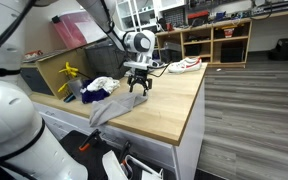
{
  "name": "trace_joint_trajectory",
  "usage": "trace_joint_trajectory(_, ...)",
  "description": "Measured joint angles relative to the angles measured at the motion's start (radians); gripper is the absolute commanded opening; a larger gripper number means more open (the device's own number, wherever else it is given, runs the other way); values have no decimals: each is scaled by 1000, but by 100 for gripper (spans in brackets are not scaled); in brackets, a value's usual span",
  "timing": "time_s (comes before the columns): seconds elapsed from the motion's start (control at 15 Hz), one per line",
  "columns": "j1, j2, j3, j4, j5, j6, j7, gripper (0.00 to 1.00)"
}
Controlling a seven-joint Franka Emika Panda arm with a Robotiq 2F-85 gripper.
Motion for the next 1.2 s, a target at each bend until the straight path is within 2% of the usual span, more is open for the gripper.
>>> trace_joint_trajectory(0.2, -1, 28, 0, -1, 0, 17, 27, 100)
trace_joint_trajectory(0.27, -2, 35, 0, -2, 0, 31, 30, 75)
trace_joint_trajectory(0.4, -3, 46, 0, -2, 0, 57, 32, 66)
trace_joint_trajectory(0.93, -12, 56, 0, -14, 2, 108, 33, 5)
trace_joint_trajectory(1.0, -12, 56, 0, -14, 2, 109, 33, 0)
trace_joint_trajectory(1.2, -12, 56, 0, -14, 2, 109, 33, 0)
